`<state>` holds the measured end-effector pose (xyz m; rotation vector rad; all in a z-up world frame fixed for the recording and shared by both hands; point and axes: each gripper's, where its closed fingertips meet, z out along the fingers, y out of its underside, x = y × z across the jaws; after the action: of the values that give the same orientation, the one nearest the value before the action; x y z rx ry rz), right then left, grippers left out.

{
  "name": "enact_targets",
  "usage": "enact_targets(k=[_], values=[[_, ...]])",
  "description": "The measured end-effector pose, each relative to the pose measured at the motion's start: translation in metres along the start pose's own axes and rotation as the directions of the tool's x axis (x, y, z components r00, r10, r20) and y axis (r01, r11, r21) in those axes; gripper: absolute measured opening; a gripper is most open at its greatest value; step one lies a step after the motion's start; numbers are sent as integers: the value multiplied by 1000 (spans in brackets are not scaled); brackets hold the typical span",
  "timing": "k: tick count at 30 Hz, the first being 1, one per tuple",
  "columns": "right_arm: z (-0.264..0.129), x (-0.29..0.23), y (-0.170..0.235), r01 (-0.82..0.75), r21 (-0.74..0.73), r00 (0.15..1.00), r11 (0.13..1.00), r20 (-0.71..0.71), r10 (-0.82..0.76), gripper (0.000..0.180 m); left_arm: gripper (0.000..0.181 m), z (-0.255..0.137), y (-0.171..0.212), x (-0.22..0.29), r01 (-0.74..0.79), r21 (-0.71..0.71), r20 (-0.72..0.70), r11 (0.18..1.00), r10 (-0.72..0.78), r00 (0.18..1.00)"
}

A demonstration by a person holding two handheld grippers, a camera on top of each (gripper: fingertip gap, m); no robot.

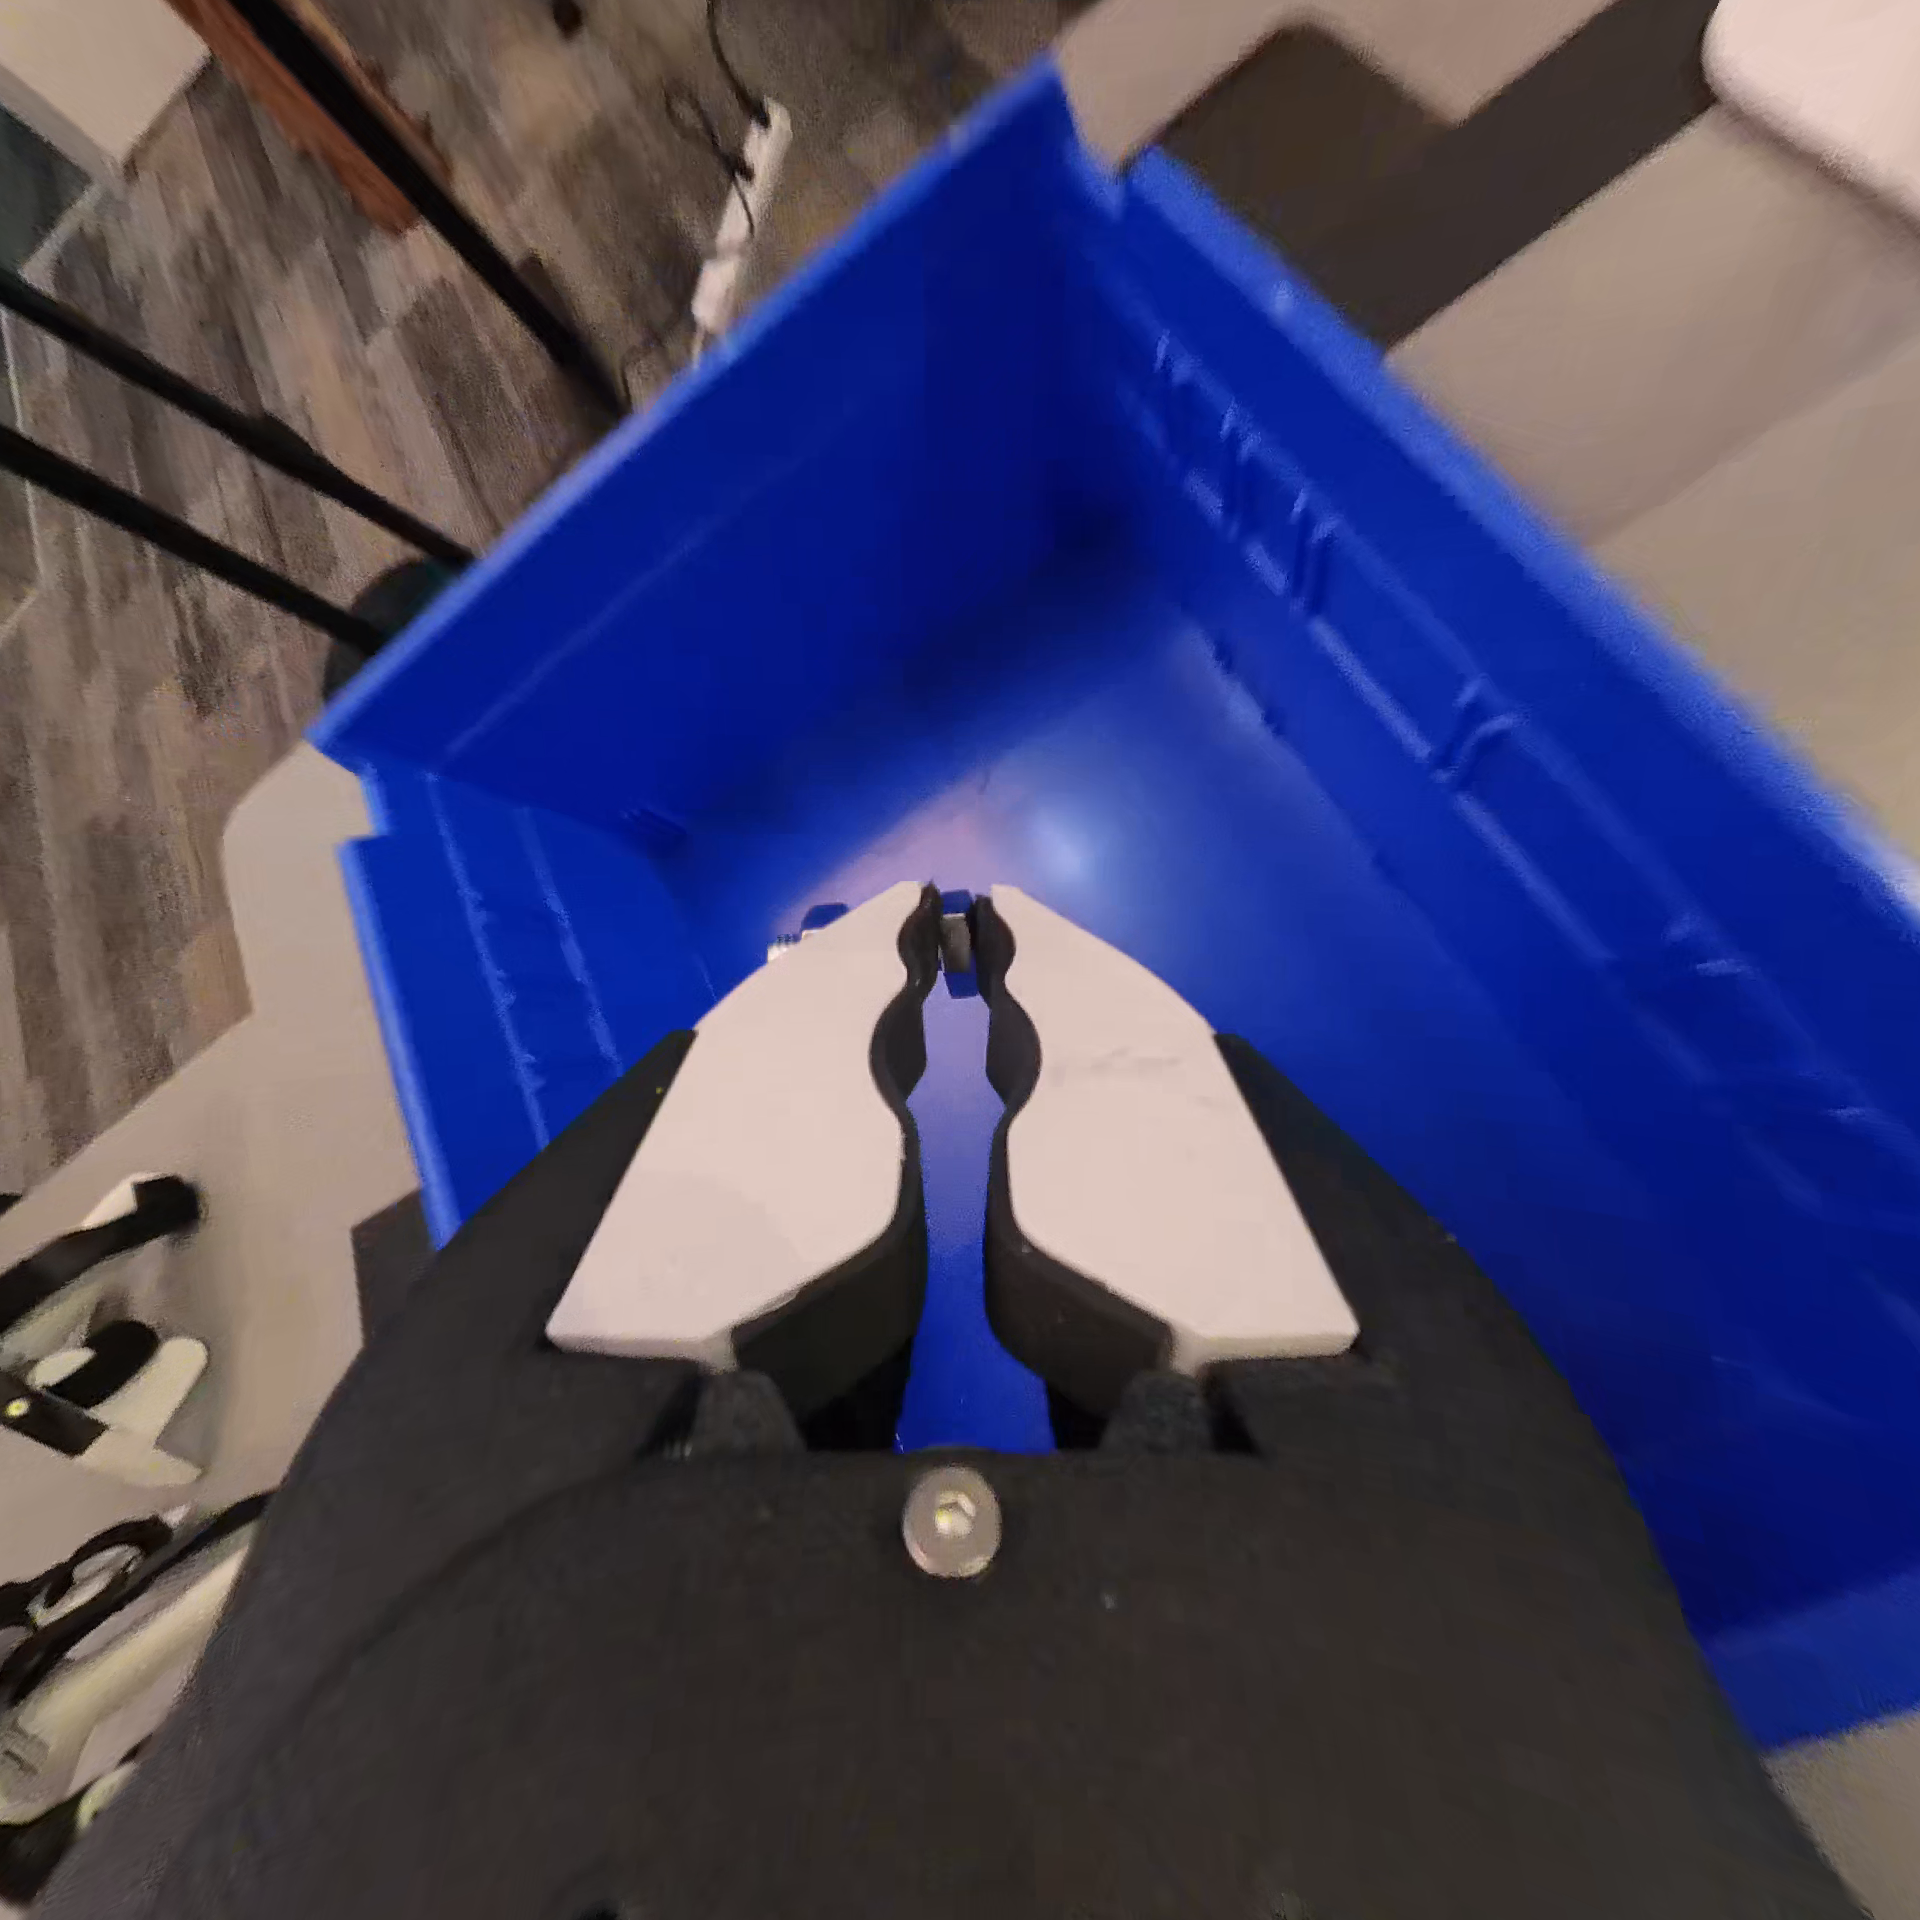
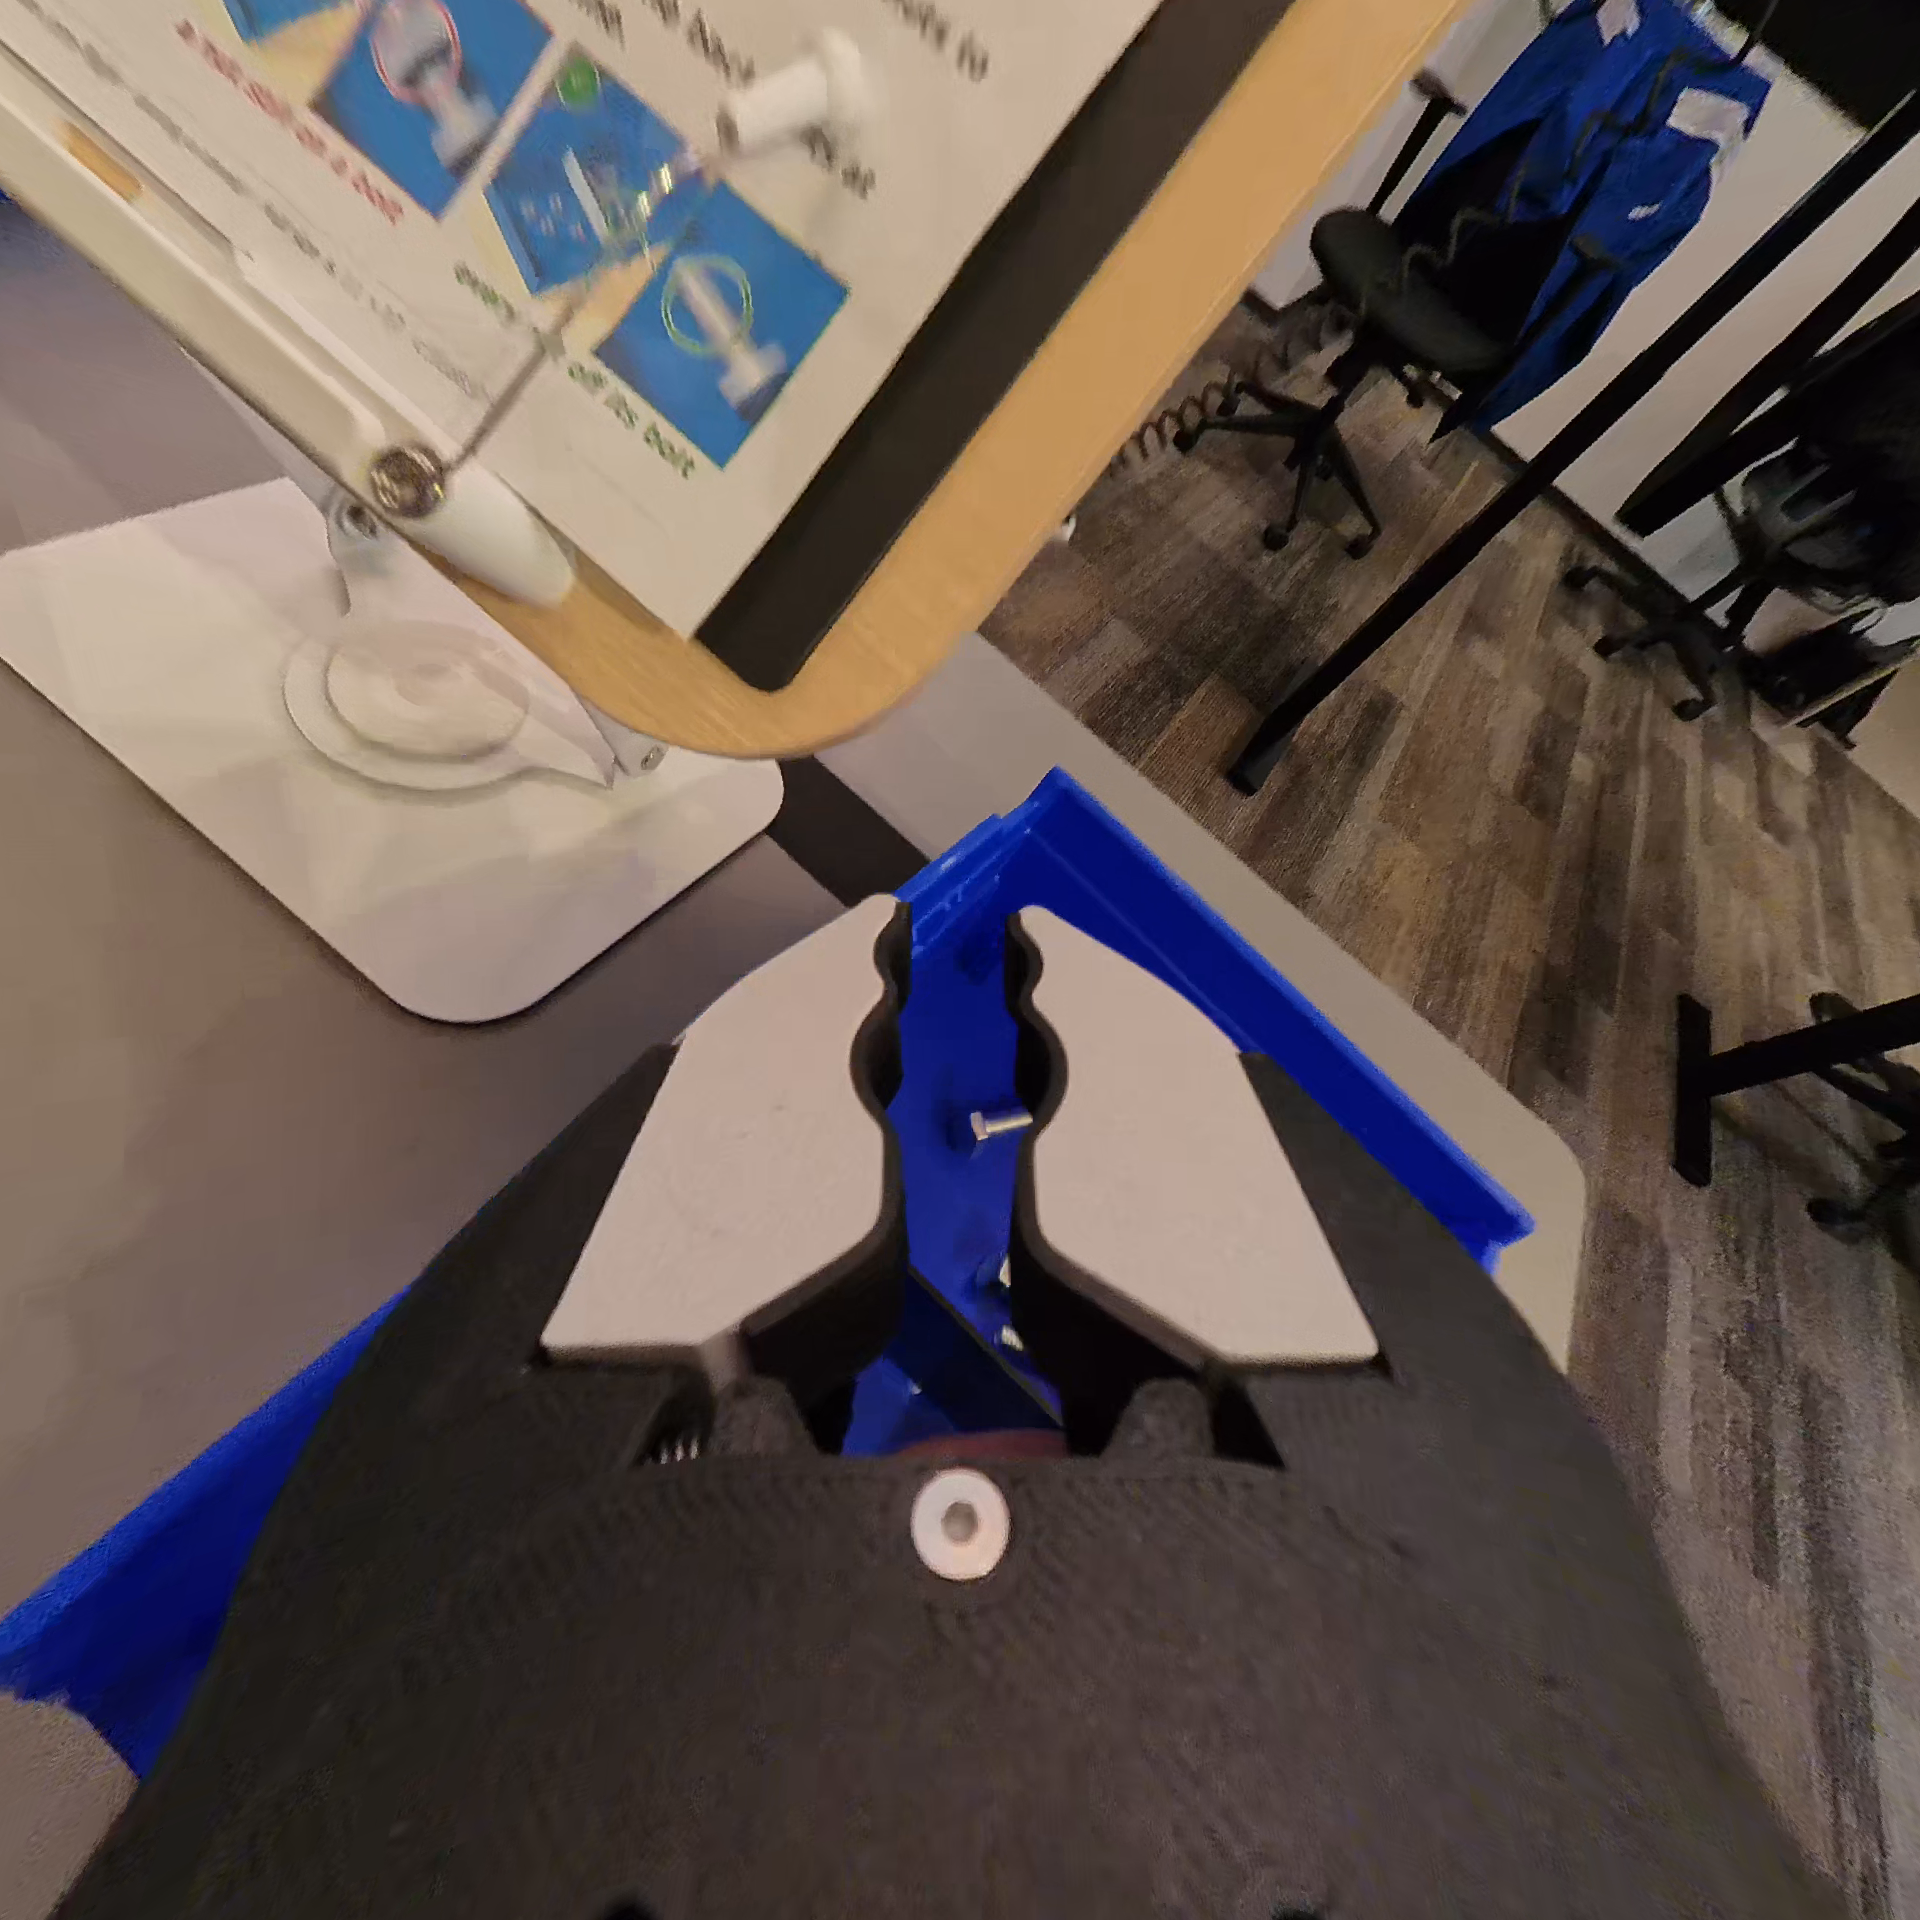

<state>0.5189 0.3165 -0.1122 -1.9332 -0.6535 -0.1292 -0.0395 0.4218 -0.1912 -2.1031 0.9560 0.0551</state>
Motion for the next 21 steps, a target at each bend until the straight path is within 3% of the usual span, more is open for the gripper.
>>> enact_targets(k=[5, 7, 10, 16, 21], values=[[-38, -5, -52, 119, 173, 990, 978, -92, -104, 11, 6, -52, -51, 9, 23, 224, -64, 974, -9, 998], [-60, -21, -81, 202, 249, 976, 947, -128, -175, 11, 6, -74, -73, 23, 54, 328, -153, 943, -4, 988], [-86, -65, -118, 251, 370, 968, 894, -73, -242, 12, 6, -105, -102, 46, 91, 455, -263, 886, 37, 964], [-105, -159, -156, 97, 532, 932, 841, 249, -265, 13, 6, -156, -146, 99, 221, 617, -496, 755, 156, 854], [-104, -222, -176, -255, 507, 727, 823, 662, -182, 22, 6, -202, -169, 155, 269, 719, -602, 641, 381, 702]])
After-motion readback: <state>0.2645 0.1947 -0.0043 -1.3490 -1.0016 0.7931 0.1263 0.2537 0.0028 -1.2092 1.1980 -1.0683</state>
